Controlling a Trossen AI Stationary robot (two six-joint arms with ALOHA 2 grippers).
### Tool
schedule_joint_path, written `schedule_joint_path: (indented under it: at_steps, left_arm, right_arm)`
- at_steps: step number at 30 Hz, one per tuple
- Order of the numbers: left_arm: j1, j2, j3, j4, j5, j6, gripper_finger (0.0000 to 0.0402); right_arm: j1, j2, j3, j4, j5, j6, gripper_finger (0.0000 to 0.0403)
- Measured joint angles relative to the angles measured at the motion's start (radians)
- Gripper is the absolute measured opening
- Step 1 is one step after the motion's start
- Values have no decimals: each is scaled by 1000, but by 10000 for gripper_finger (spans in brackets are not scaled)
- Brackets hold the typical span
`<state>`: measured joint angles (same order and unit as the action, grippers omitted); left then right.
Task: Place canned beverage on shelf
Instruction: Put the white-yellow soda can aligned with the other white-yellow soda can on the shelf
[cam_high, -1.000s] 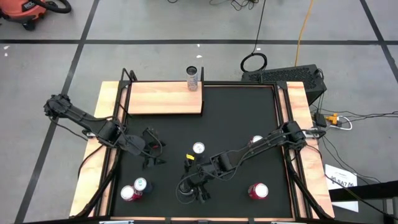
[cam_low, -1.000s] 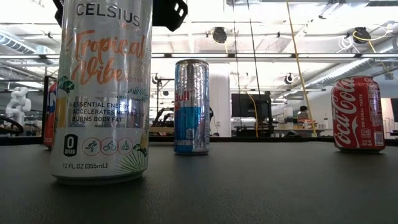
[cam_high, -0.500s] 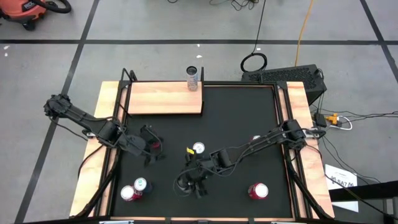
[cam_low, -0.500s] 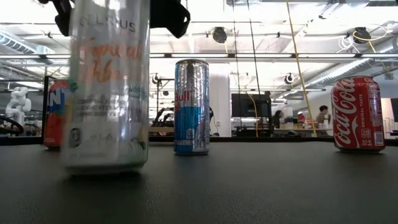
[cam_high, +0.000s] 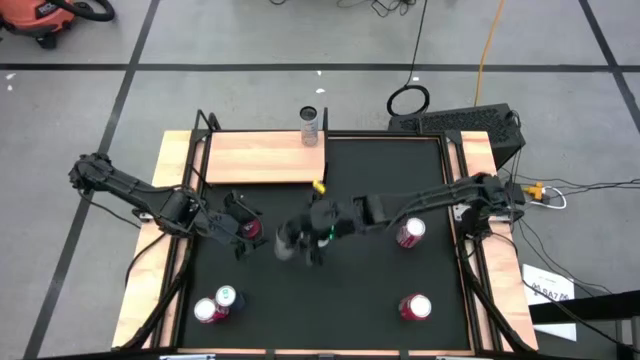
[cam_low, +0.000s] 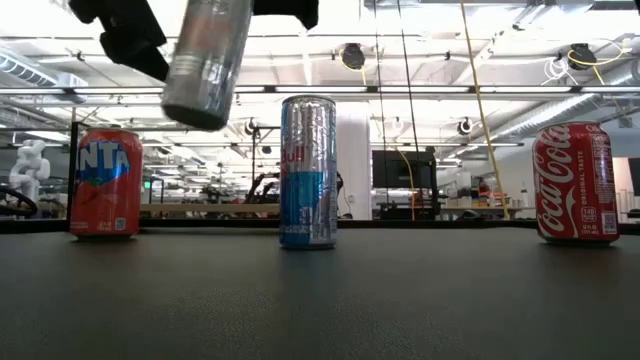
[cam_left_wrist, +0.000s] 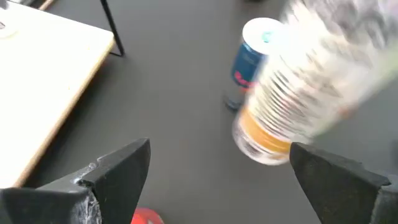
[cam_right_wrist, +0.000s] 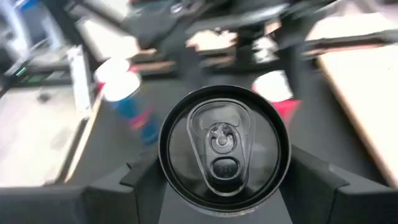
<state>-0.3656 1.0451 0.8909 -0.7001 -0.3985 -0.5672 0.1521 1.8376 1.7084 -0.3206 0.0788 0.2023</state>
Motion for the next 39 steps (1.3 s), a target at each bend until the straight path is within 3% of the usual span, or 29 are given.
schedule_joint_path:
  at_steps: [12, 20, 31, 39]
  left_arm:
    - [213, -89, 0, -4, 32, 170, 386]
    - [363, -156, 0, 20, 135, 257, 386]
    - [476, -148, 0, 88, 161, 227, 386]
    - [518, -142, 0, 96, 106, 206, 386]
  right_arm:
    - [-185, -46, 1, 6, 34, 82, 237]
    - [-263, -45, 2, 27, 25, 61, 238]
    - [-404, -45, 2, 38, 22, -32, 239]
    - [-507, -7, 2, -24, -21, -111, 239]
